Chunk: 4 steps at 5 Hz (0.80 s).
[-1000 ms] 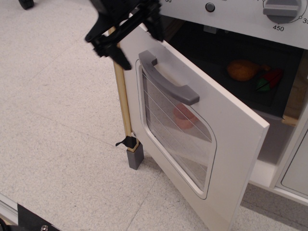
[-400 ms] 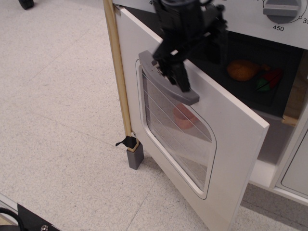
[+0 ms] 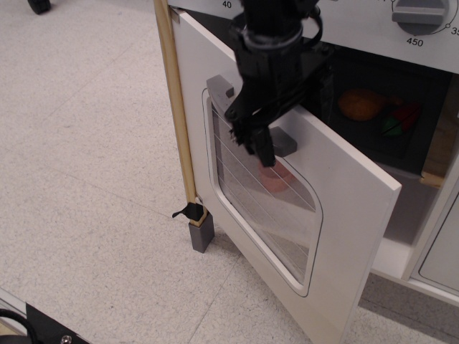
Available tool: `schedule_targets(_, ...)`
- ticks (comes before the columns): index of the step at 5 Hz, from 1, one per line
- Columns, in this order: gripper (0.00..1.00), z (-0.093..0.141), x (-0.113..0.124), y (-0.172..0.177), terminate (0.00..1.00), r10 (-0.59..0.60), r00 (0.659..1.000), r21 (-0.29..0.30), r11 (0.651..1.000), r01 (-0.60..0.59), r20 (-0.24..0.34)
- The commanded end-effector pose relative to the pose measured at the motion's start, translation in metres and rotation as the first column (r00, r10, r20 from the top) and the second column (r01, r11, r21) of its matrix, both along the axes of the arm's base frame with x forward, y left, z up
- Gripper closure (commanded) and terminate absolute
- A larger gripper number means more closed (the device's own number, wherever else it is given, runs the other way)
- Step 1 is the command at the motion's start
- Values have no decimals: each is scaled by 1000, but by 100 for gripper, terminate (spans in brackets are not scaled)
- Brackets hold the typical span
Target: Open oven
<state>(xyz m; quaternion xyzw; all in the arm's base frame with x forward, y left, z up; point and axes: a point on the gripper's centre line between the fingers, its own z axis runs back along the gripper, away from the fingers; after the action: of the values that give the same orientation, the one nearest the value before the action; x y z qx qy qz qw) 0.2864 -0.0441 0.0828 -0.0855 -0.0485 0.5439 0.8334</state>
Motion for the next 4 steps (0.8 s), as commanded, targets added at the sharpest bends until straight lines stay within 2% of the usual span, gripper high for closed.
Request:
schedule_targets(1, 0, 12, -3, 31, 0, -86, 995, 21, 996, 85, 47)
schedule_targets(2, 0, 14, -14, 51, 0, -179, 984, 60, 982, 178, 13)
schedule_targets(3, 0, 17, -30, 82, 0, -199, 980, 83, 976, 200, -17)
schedule_targets(4, 0, 16, -43, 117, 0, -227, 974, 141, 964, 227, -19)
